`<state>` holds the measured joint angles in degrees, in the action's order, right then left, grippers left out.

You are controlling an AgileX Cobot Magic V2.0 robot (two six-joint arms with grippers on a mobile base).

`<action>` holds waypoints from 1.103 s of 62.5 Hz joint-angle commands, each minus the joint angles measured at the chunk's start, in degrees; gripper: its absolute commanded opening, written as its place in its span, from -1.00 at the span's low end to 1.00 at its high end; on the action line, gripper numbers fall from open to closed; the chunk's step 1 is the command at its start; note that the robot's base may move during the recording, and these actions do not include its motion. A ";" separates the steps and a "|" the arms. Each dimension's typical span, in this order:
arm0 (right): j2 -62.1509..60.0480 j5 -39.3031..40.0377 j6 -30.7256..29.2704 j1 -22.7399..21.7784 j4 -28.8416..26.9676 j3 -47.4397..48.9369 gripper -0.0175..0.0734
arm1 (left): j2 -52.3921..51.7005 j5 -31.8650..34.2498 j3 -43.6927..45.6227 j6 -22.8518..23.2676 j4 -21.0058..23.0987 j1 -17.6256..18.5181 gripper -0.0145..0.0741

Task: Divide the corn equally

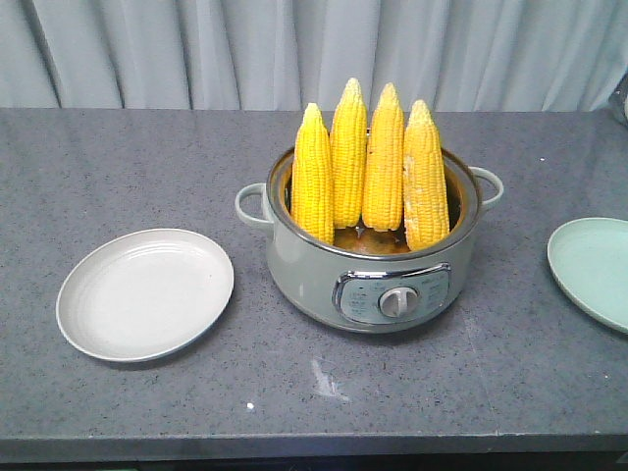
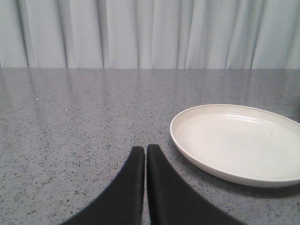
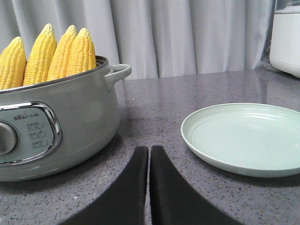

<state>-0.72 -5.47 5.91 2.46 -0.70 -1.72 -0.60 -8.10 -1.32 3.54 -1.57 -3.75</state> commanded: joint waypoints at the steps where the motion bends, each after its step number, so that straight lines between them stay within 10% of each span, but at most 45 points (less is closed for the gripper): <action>1: -0.07 4.20 -0.12 -0.24 0.31 -0.56 -0.62 | -0.92 3.91 -0.78 0.47 0.08 -0.10 -0.69; 69: -0.07 4.20 -0.12 -0.24 0.31 -0.56 -0.62 | -0.92 3.91 -0.78 0.47 0.08 -0.10 -0.69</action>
<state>-0.72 -5.47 5.91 2.46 -0.70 -1.72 -0.60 -8.10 -1.32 3.54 -1.57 -3.75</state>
